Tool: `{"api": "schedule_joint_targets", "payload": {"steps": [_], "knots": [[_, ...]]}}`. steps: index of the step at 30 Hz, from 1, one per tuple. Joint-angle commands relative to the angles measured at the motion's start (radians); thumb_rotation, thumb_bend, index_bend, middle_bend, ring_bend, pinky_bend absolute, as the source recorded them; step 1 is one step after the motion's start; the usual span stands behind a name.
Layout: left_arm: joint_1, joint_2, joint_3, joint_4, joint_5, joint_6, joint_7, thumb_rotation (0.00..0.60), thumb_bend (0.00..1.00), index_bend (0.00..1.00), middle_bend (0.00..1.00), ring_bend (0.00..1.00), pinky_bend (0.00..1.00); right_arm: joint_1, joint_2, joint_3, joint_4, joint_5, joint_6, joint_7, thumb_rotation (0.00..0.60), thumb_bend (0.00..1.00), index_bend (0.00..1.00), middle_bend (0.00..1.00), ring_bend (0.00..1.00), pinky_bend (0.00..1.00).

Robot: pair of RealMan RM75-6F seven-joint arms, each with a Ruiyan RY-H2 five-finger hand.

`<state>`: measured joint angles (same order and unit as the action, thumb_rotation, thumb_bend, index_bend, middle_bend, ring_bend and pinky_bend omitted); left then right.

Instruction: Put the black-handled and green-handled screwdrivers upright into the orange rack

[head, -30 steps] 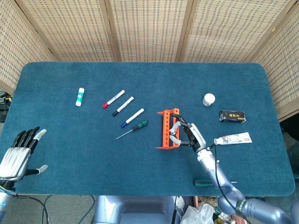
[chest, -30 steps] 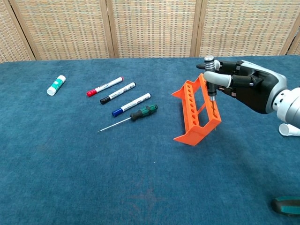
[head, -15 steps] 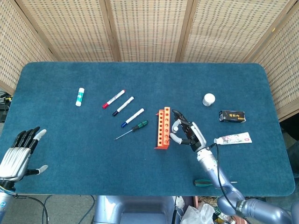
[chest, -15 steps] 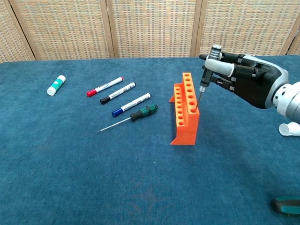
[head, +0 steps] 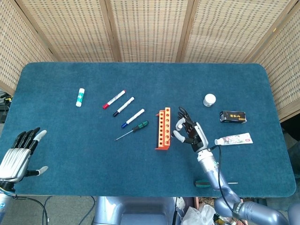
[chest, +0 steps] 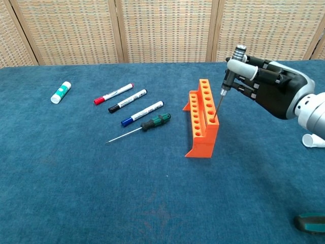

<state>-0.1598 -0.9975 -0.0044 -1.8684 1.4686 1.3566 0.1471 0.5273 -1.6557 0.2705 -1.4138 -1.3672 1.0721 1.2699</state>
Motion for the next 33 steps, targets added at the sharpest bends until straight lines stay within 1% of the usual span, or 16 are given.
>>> {"api": "schedule_joint_targets", "payload": {"steps": [1, 7, 15, 26, 33], "knots": [[0.000, 0.000, 0.000, 0.000, 0.000, -0.001, 0.000, 0.600, 0.00, 0.00, 0.00, 0.00, 0.00, -0.005, -0.010, -0.006, 0.008, -0.002, 0.004, 0.010, 0.600, 0.48, 0.64, 0.00, 0.00, 0.00], [-0.001, 0.001, 0.001, -0.001, -0.001, -0.003, 0.000, 0.600, 0.00, 0.00, 0.00, 0.00, 0.00, -0.013, -0.036, -0.015, 0.029, -0.001, 0.006, 0.026, 0.600, 0.48, 0.64, 0.00, 0.00, 0.00], [-0.002, 0.002, 0.000, 0.000, -0.002, -0.004, -0.006, 0.600, 0.00, 0.00, 0.00, 0.00, 0.00, -0.015, -0.075, -0.035, 0.080, -0.032, 0.024, 0.026, 0.600, 0.48, 0.64, 0.00, 0.00, 0.00], [-0.002, 0.003, 0.001, -0.001, -0.003, -0.006, -0.006, 0.600, 0.00, 0.00, 0.00, 0.00, 0.00, -0.002, -0.122, -0.066, 0.167, -0.083, 0.058, -0.081, 0.600, 0.48, 0.64, 0.00, 0.00, 0.00], [-0.003, 0.004, 0.000, -0.001, -0.005, -0.006, -0.008, 0.600, 0.00, 0.00, 0.00, 0.00, 0.00, 0.001, -0.137, -0.077, 0.184, -0.083, 0.058, -0.132, 0.600, 0.48, 0.64, 0.00, 0.00, 0.00]]}}
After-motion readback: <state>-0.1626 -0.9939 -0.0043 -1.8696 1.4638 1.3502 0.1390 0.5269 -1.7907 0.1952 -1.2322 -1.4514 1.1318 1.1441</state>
